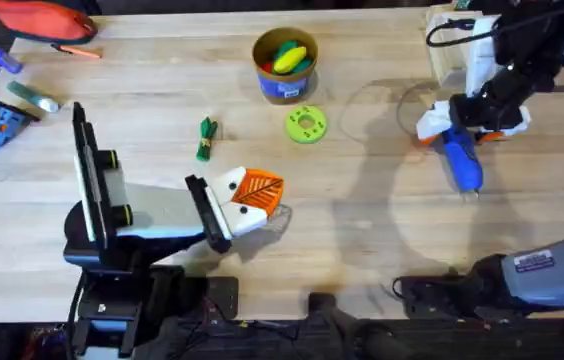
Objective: Pick up the gripper from the table and insert it into the empty holder that is missing its gripper. Then pick up a screw, insert it into the mounting hole, and use the screwdriver to tighten it. Finally, clean up the table by picking up the vegetable and placing it into the bucket.
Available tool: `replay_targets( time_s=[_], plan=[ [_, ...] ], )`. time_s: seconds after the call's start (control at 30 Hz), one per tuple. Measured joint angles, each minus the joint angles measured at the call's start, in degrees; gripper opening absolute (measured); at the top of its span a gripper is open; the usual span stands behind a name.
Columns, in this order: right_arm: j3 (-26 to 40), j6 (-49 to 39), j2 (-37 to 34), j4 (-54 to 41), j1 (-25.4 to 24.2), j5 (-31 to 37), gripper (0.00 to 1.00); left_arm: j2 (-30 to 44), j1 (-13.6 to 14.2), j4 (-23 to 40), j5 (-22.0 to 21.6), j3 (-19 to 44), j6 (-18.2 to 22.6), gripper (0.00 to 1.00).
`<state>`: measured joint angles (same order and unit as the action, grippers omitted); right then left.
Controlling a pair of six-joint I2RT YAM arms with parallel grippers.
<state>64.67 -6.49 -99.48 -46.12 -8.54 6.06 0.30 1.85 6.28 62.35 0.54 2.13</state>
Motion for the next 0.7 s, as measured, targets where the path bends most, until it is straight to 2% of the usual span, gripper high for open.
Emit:
replay_targets(
  time_s=[0.47, 0.7],
  plan=[
    [-0.34, -4.57, 0.00, 2.11, -0.26, -1.20, 0.953, 0.00, 0.00, 0.00, 0.00, 0.00, 0.00, 0.009],
    [-0.36, -7.10, -0.01, 2.83, -0.26, -1.64, 0.853, 0.00, 0.00, 0.00, 0.02, 0.00, 0.00, 0.009]
  ],
)
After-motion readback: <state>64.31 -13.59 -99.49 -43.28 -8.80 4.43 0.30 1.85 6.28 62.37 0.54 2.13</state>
